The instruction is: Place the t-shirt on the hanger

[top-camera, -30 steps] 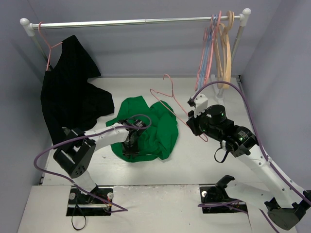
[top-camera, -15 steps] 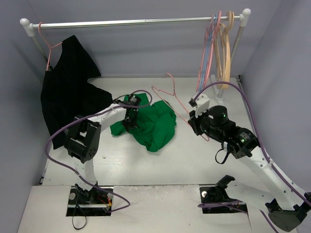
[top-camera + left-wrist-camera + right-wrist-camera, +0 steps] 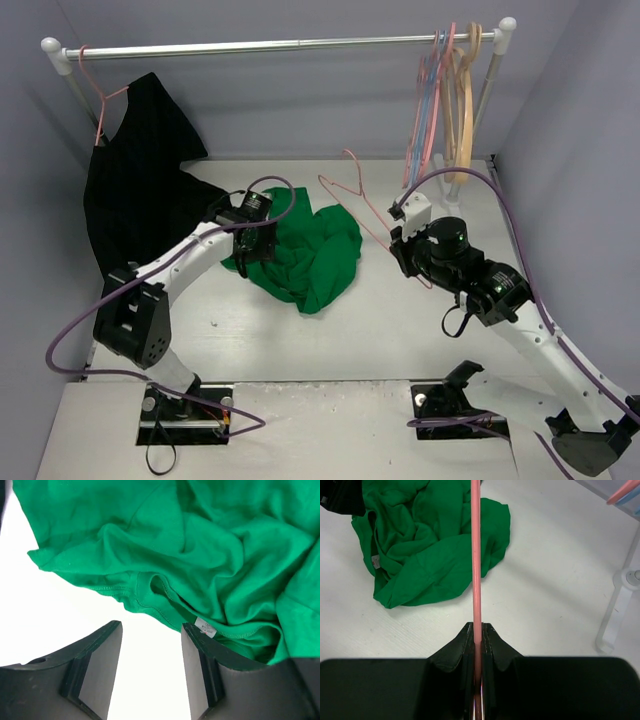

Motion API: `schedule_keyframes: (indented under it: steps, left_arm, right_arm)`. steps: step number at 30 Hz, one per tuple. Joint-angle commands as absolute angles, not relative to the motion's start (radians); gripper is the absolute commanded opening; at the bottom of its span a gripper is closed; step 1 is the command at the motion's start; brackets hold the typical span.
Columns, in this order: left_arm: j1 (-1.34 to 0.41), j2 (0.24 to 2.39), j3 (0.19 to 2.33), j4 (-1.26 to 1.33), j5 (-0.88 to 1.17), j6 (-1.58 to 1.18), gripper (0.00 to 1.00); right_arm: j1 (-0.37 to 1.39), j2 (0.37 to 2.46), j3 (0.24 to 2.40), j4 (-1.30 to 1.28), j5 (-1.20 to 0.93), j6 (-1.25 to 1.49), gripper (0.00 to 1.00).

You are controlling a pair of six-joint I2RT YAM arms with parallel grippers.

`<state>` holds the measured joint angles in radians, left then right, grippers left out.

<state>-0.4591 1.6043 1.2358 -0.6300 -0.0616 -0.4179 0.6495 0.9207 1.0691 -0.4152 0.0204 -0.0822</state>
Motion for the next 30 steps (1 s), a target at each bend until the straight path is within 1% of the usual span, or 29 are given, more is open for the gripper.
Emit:
schedule_keyframes:
  steps: [1, 5, 10, 14, 19, 24, 30]
  left_arm:
    - [-0.462, 1.604, 1.239, -0.614, -0.095, -0.509, 0.5]
    - [-0.462, 1.678, 1.267, -0.644, -0.092, -0.567, 0.46]
    - [-0.462, 1.713, 1.255, -0.631, -0.104, -0.638, 0.45]
    - [-0.462, 1.735, 1.25, -0.612, -0.117, -0.65, 0.45]
    - [-0.46, 1.755, 1.25, -0.6, -0.152, -0.641, 0.42]
    - [-0.449, 1.775, 1.246, -0.592, -0.16, -0.635, 0.34]
    - [-0.445, 1.769, 1.238, -0.563, -0.158, -0.621, 0.28]
  right_arm:
    - [0.649, 0.937, 1.091, -0.33, 0.038, -0.101, 0.0]
    - [0.649, 0.943, 1.098, -0.328, 0.037, -0.106, 0.0]
    - [0.649, 0.948, 1.097, -0.328, 0.041, -0.107, 0.0]
    - [0.649, 0.953, 1.097, -0.328, 0.035, -0.103, 0.0]
    - [0.649, 0.95, 1.098, -0.337, 0.035, -0.098, 0.0]
    - [0.649, 0.948, 1.098, -0.339, 0.037, -0.094, 0.0]
    - [0.649, 0.95, 1.092, -0.339, 0.034, -0.081, 0.0]
